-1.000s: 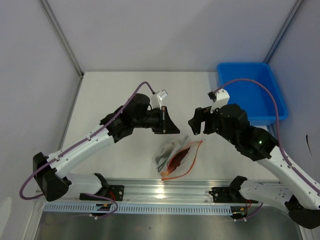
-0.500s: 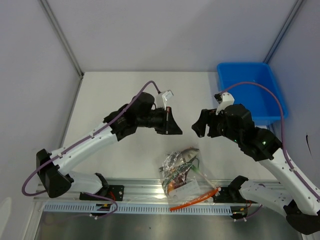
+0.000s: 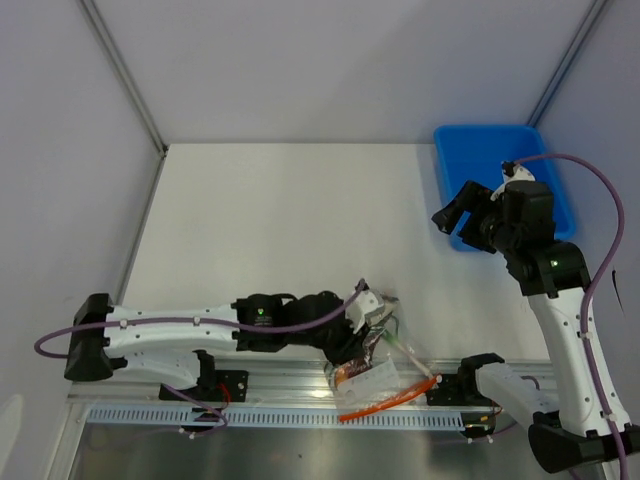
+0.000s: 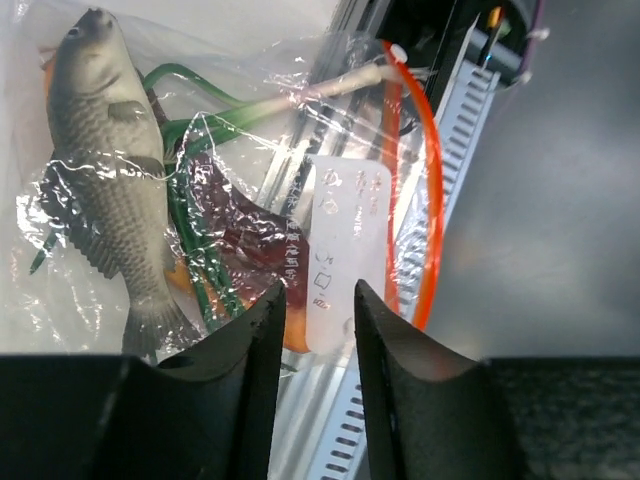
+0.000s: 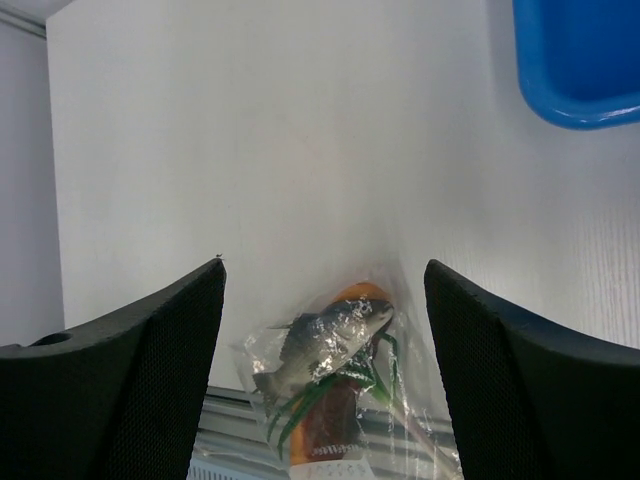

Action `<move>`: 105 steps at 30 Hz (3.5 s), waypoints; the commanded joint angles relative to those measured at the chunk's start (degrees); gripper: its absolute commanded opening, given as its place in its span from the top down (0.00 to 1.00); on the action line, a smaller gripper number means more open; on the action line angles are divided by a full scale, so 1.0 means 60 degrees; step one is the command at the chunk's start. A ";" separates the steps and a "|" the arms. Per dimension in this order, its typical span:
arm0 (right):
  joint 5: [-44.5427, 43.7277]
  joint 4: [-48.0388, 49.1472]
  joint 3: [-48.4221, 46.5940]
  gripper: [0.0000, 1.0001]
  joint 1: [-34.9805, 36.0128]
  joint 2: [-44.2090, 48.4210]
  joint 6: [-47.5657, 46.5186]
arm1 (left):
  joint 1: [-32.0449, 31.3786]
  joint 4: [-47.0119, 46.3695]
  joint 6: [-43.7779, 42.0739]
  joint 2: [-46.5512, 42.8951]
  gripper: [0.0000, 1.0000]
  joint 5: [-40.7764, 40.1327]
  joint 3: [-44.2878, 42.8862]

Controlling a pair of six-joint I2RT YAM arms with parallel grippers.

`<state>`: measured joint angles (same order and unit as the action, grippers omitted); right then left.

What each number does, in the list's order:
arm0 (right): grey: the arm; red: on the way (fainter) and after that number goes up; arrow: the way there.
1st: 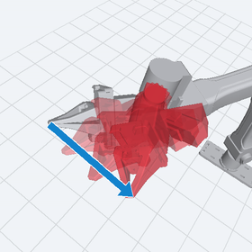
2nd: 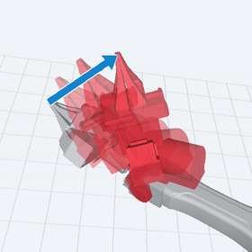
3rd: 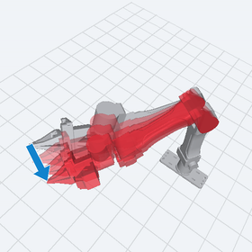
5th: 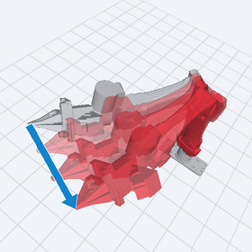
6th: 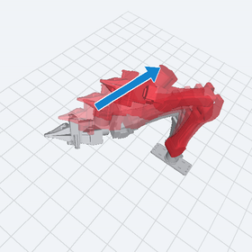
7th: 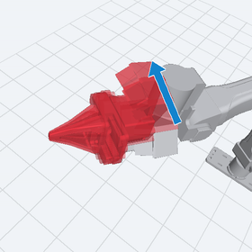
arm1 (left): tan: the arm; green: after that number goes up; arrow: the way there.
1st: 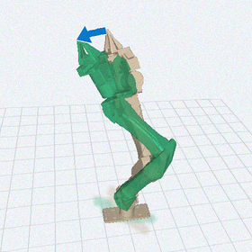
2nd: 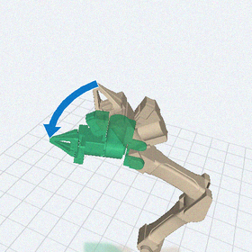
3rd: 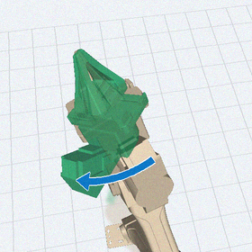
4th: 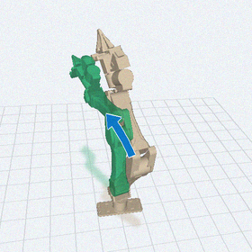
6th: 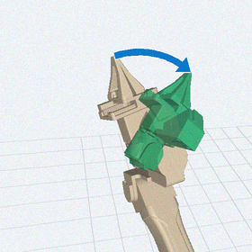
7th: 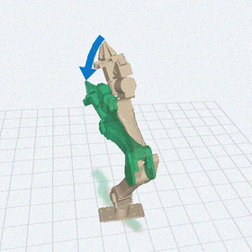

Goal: Place the food in the zip-top bag and seal the zipper
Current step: Place the fake vegetable in the zipper food storage bag, then zip the zipper food storage bag at the center of the board.

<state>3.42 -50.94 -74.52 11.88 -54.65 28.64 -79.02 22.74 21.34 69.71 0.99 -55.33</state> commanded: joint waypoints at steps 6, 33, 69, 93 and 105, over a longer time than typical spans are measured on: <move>0.1759 0.0096 0.0115 0.18 -0.0954 0.0188 -0.0379 | -0.2322 -0.1371 -0.2105 0.1297 0.50 -0.3530 0.0037; 0.2594 0.0229 0.1112 0.18 -0.1204 0.1023 -0.0350 | -0.4349 0.0002 -0.1655 0.4859 0.26 -0.5468 -0.2656; 0.2944 -0.0271 0.0248 0.15 -0.1204 0.1156 -0.0965 | 0.1838 0.3753 -0.0965 0.1991 0.99 -0.0324 -0.6232; 0.3253 0.0857 0.0979 0.15 -0.0032 0.0217 -0.1360 | 0.4411 0.2537 -0.0320 0.1888 0.99 0.2545 -0.5104; 0.5068 0.2057 0.2429 0.18 -0.0807 0.0891 -0.2503 | 0.4850 0.2479 -0.0525 0.1945 0.99 0.2910 -0.4533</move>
<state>28.47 -44.16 -61.04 8.80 -51.11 16.27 -51.03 39.66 18.48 81.45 16.53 -82.46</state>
